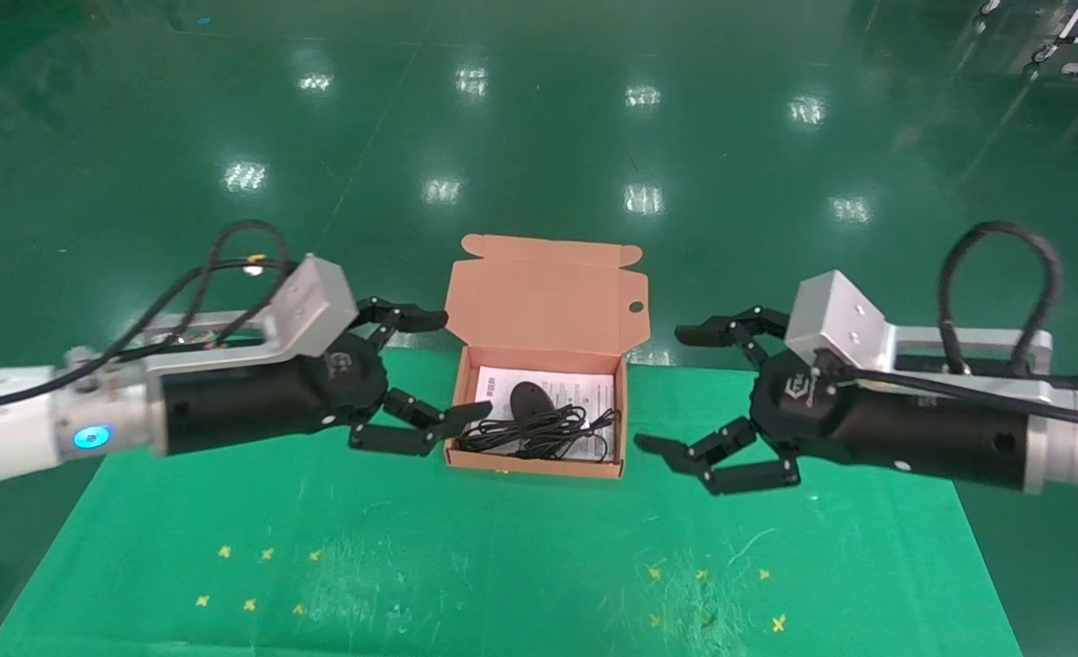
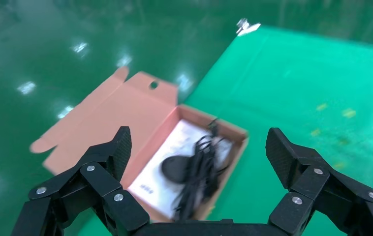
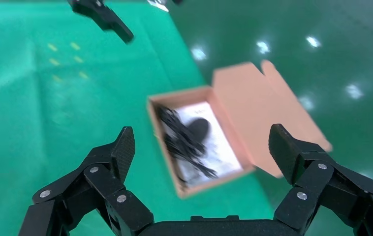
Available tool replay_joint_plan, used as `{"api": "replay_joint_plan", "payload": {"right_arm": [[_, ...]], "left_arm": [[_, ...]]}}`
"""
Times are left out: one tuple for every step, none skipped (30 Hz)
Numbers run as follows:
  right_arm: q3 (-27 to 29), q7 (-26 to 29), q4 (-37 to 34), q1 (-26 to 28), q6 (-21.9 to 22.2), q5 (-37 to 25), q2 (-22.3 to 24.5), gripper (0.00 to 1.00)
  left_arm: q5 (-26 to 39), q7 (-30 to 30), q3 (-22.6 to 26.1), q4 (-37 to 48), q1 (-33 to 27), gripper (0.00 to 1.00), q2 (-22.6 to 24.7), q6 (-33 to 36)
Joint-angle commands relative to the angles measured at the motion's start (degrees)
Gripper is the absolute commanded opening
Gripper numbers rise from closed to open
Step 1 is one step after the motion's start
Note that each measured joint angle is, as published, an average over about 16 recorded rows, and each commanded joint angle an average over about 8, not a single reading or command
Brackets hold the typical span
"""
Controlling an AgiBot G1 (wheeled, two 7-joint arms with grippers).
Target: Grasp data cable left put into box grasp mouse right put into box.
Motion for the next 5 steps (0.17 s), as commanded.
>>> {"api": "replay_joint_plan", "payload": {"right_arm": [[2.0,0.1,0.8,-1.8,-2.0,2.3,0.4,1.00],[2.7,0.2,1.1,-2.4,-2.8,3.1,0.6,1.00],[3.1,0.2,1.2,-2.8,-3.1,3.5,0.7,1.00],[3.4,0.2,1.3,-3.1,-3.5,4.0,0.8,1.00],[3.8,0.2,1.5,-3.4,-3.9,4.4,0.8,1.00]], "left_arm": [[-2.5,-0.5,-2.0,-1.8,1.7,1.00,-1.7,2.5],[-3.4,-0.7,-2.7,-2.5,2.3,1.00,-2.3,3.4],[-3.8,-0.8,-3.1,-2.9,2.6,1.00,-2.6,3.9],[-4.3,-0.9,-3.5,-3.2,3.0,1.00,-2.9,4.4],[-4.8,-1.0,-3.8,-3.6,3.3,1.00,-3.2,4.8]]}}
